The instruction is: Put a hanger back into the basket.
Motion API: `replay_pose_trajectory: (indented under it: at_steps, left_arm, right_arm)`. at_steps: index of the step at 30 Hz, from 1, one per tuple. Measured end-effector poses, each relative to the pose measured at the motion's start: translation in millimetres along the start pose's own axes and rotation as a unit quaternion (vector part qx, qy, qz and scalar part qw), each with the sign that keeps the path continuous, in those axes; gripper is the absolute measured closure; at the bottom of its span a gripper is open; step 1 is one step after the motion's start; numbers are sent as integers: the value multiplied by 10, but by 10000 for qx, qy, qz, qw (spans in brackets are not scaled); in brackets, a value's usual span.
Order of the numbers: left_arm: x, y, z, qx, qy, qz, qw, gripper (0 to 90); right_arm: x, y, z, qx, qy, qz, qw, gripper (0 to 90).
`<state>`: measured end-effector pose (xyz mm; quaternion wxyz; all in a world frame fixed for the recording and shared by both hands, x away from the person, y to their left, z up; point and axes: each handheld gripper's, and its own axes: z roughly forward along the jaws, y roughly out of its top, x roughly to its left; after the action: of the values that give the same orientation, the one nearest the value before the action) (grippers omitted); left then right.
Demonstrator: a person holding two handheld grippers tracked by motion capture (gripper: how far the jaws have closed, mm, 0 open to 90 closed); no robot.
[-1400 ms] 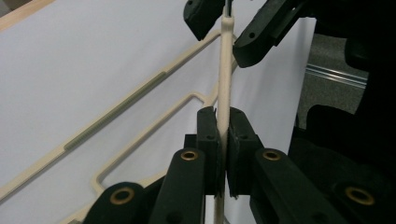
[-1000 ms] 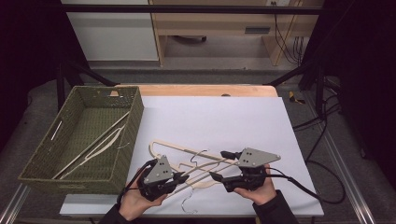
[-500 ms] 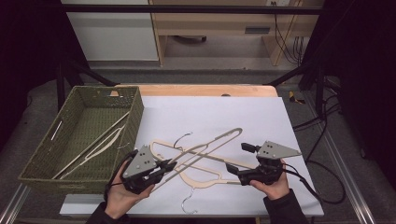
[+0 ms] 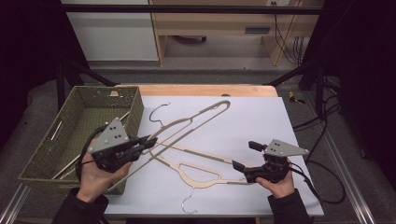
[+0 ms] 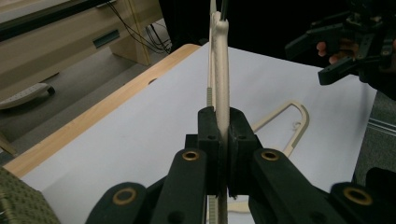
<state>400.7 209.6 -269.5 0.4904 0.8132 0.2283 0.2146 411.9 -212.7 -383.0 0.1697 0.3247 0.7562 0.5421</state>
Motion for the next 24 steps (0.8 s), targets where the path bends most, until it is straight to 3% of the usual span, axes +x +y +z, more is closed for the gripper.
replay_pose_trajectory:
  at_steps: [4,11,20,24]
  left_arm:
    - [179,48,-119,73,215,79,9997,862]
    - [562,26,-352,51,574,-13,9983,862]
    - [1003,-190,-549,281,1027,-99,9943,862]
    - [1177,-337,-579,466,1234,-63,9912,862]
  right_arm:
    - [-15,-8,-3,3,-38,39,10000,80]
    - [-34,-12,-10,2,-82,27,10000,70]
    - [-41,-22,8,45,-101,45,9999,66]
    - [-40,-22,10,48,-103,52,9999,65]
